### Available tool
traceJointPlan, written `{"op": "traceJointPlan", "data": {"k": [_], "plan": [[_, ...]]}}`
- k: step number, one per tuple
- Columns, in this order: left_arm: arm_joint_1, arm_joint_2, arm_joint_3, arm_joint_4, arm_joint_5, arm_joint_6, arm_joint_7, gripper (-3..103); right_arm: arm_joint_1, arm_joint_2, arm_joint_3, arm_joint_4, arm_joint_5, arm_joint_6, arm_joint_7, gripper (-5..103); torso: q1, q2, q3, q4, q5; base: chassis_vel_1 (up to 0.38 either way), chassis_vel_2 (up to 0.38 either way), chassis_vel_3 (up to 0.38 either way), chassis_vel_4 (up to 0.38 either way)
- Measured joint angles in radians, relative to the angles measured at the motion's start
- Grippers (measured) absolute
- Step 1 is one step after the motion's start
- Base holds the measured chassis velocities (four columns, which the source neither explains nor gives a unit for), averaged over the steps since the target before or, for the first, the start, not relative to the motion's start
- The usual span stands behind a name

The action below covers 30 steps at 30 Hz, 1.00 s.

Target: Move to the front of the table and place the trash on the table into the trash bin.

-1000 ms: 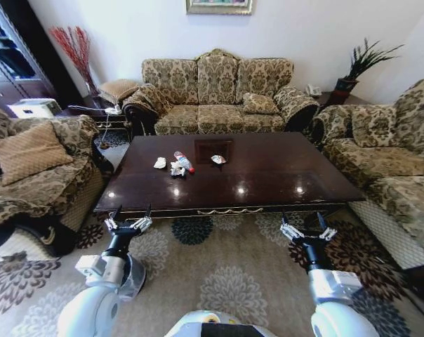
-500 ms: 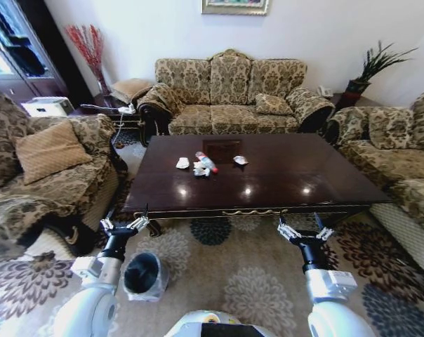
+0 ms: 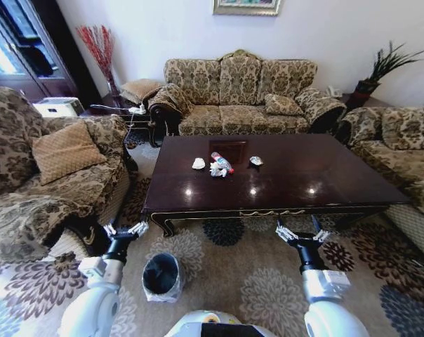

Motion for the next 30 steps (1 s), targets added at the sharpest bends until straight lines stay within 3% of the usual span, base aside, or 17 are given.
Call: {"op": "traceJointPlan", "data": {"k": [11, 15, 16, 18, 19, 22, 30], "plan": [[-0.132, 0.029, -0.001, 0.373, 0.046, -0.009, 0.006, 100, -0.012, 0.007, 0.017, -0.037, 0.014, 0.044, 0.003, 100, 0.0, 0.0, 0.0, 0.0001, -0.0005, 0.0, 0.0, 0.0, 0.0], [-0.198, 0.063, 0.011, 0.577, 0.067, -0.015, 0.026, 100, -0.022, 0.014, 0.028, -0.056, 0.019, 0.076, 0.008, 100, 0.0, 0.0, 0.0, 0.0004, -0.0004, 0.0, 0.0, 0.0, 0.0], [-0.198, 0.063, 0.011, 0.577, 0.067, -0.015, 0.026, 100, -0.022, 0.014, 0.028, -0.056, 0.019, 0.076, 0.008, 100, 0.0, 0.0, 0.0, 0.0004, -0.0004, 0.0, 0.0, 0.0, 0.0], [-0.245, 0.079, 0.012, 0.716, 0.092, -0.031, 0.05, 100, -0.023, 0.017, 0.032, -0.062, 0.021, 0.081, 0.01, 100, 0.0, 0.0, 0.0, 0.0002, -0.0005, 0.0, 0.0, 0.0, 0.0], [-0.245, 0.079, 0.012, 0.716, 0.092, -0.031, 0.05, 100, -0.023, 0.017, 0.032, -0.062, 0.021, 0.081, 0.01, 100, 0.0, 0.0, 0.0, 0.0002, -0.0005, 0.0, 0.0, 0.0, 0.0], [-0.284, 0.09, 0.008, 0.866, 0.103, -0.073, 0.076, 100, -0.015, 0.016, 0.035, -0.08, 0.027, 0.084, 0.01, 100, 0.0, 0.0, 0.0, 0.0003, -0.0007, 0.0, 0.0, 0.0, 0.0], [-0.32, 0.087, 0.009, 0.982, 0.081, -0.057, 0.1, 100, -0.003, 0.007, 0.043, -0.136, 0.038, 0.096, 0.013, 100, 0.0, 0.0, 0.0, 0.0003, -0.0005, 0.0, 0.0, 0.0, 0.0]]}}
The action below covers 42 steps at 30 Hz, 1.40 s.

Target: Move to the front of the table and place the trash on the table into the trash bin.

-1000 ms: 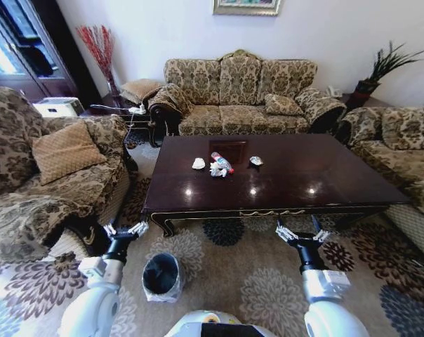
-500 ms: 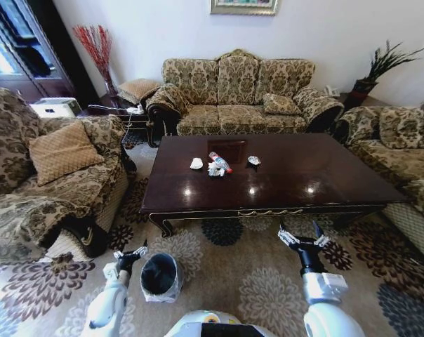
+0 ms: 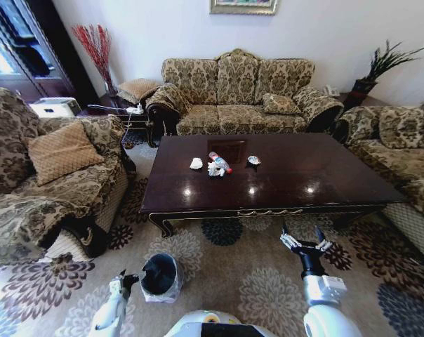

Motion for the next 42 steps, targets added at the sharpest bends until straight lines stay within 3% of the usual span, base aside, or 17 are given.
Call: {"op": "traceJointPlan", "data": {"k": [7, 14, 17, 19, 22, 25, 29, 31, 37, 42], "plan": [[-0.065, -0.007, 0.016, 0.103, -0.013, 0.029, 0.013, 100, 0.028, -0.01, 0.0, -0.023, -0.001, -0.009, 0.006, 100, 0.0, 0.0, 0.0, 0.0, 0.0002, 0.0, 0.0, 0.0, 0.0], [-0.126, -0.001, 0.022, 0.202, 0.019, 0.021, 0.013, 97, 0.036, -0.019, 0.004, -0.014, 0.003, -0.021, 0.009, 100, 0.0, 0.0, 0.0, 0.0, 0.0001, 0.0, 0.0, 0.0, 0.0], [-0.151, -0.006, 0.026, 0.228, 0.032, 0.018, 0.014, 82, 0.045, -0.02, 0.008, -0.016, 0.009, -0.024, 0.009, 100, 0.0, 0.0, 0.0, 0.0, 0.0001, 0.0, 0.0, 0.0, 0.0], [-0.155, -0.008, 0.027, 0.231, 0.033, 0.018, 0.014, 82, 0.046, -0.02, 0.009, -0.018, 0.01, -0.024, 0.009, 100, 0.0, 0.0, 0.0, -0.0001, 0.0001, 0.0, 0.0, 0.0, 0.0], [-0.184, -0.018, 0.029, 0.264, 0.049, 0.019, 0.015, 66, 0.056, -0.022, 0.01, -0.029, 0.013, -0.025, 0.012, 100, 0.0, 0.0, 0.0, 0.0, 0.0001, 0.0, 0.0, 0.0, 0.0], [-0.199, -0.021, 0.029, 0.279, 0.058, 0.019, 0.016, 60, 0.06, -0.021, 0.006, -0.033, 0.013, -0.027, 0.013, 100, 0.0, 0.0, 0.0, 0.0, 0.0001, 0.0, 0.0, 0.0, 0.0], [-0.233, -0.028, 0.03, 0.305, 0.068, 0.022, 0.008, 39, 0.077, -0.016, -0.003, -0.04, 0.009, -0.036, 0.017, 100, 0.0, 0.0, 0.0, 0.0001, 0.0005, 0.0, 0.0, 0.0, 0.0], [-0.235, -0.029, 0.03, 0.306, 0.068, 0.022, 0.007, 39, 0.079, -0.017, -0.004, -0.04, 0.009, -0.037, 0.018, 100, 0.0, 0.0, 0.0, 0.0, 0.0005, 0.0, 0.0, 0.0, 0.0], [-0.237, -0.04, 0.032, 0.305, 0.067, 0.023, 0.001, 12, 0.085, -0.026, -0.008, -0.04, 0.006, -0.043, 0.031, 100, 0.0, 0.0, 0.0, 0.0003, 0.0012, 0.0, 0.0, 0.0, 0.0], [-0.234, -0.04, 0.032, 0.304, 0.067, 0.023, -0.002, 4, 0.085, -0.025, -0.011, -0.044, -0.002, -0.042, 0.036, 100, 0.0, 0.0, 0.0, 0.0004, 0.0012, 0.0, 0.0, 0.0, 0.0]]}}
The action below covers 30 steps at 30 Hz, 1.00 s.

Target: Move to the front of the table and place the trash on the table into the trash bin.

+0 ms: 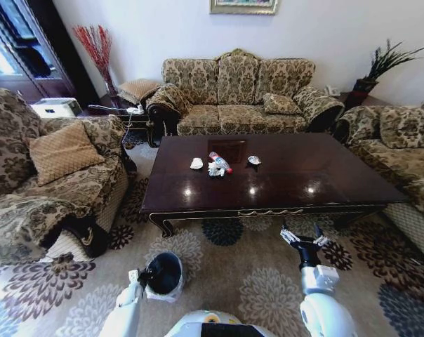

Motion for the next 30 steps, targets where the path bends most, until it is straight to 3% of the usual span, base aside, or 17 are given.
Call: {"op": "traceJointPlan", "data": {"k": [1, 2, 4, 7, 10, 30], "plan": [[0.003, -0.001, 0.0, -0.004, -0.001, 0.0, 0.0, 4, 0.0, 0.0, -0.001, 0.0, -0.001, 0.0, 0.001, 100, 0.0, 0.0, 0.0, -0.0003, -0.0005, 0.0, 0.0, 0.0, 0.0], [0.019, -0.005, 0.002, -0.03, -0.012, 0.002, 0.001, 4, -0.001, 0.001, -0.005, 0.0, -0.001, 0.001, 0.007, 100, 0.0, 0.0, 0.0, -0.0011, -0.0042, 0.0, 0.0, 0.0, 0.0], [0.032, -0.006, 0.002, -0.053, -0.023, 0.004, 0.003, 3, -0.001, 0.002, -0.006, 0.0, -0.002, 0.001, 0.01, 100, 0.0, 0.0, 0.0, -0.0014, -0.0046, 0.0, 0.0, 0.0, 0.0], [0.109, 0.0, 0.003, -0.23, -0.08, 0.009, 0.002, 1, 0.005, 0.002, -0.014, 0.0, -0.009, -0.002, 0.017, 100, 0.0, 0.0, 0.0, -0.0006, -0.0002, 0.0, 0.0, 0.0, 0.0], [0.14, 0.0, 0.003, -0.307, -0.099, 0.008, 0.003, 0, 0.008, 0.0, -0.019, 0.0, -0.015, -0.007, 0.02, 100, 0.0, 0.0, 0.0, -0.0006, -0.0012, 0.0, 0.0, 0.0, 0.0], [0.143, 0.001, 0.002, -0.314, -0.101, 0.009, 0.003, 0, 0.008, 0.0, -0.019, 0.0, -0.016, -0.009, 0.02, 100, 0.0, 0.0, 0.0, -0.0004, -0.0012, 0.0, 0.0, 0.0, 0.0]]}}
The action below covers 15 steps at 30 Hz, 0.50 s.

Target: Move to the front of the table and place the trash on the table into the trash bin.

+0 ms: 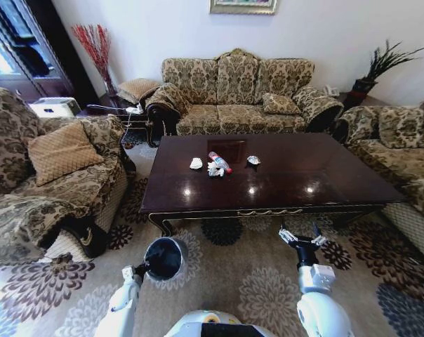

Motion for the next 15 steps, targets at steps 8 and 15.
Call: {"op": "traceJointPlan", "data": {"k": [8, 15], "plan": [[0.0, 0.0, 0.0, 0.001, 0.001, 0.0, 0.0, 0, 0.0, 0.0, 0.0, 0.0, 0.0, 0.0, 0.0, 100, 0.0, 0.0, 0.0, 0.0, 0.0, 0.0, 0.0, 0.0, 0.0], [-0.001, 0.0, 0.0, 0.002, 0.001, -0.001, 0.0, 0, 0.0, 0.0, 0.0, 0.001, 0.0, 0.0, 0.0, 100, 0.0, 0.0, 0.0, 0.0, 0.0, 0.0, 0.0, 0.0, 0.0]]}}
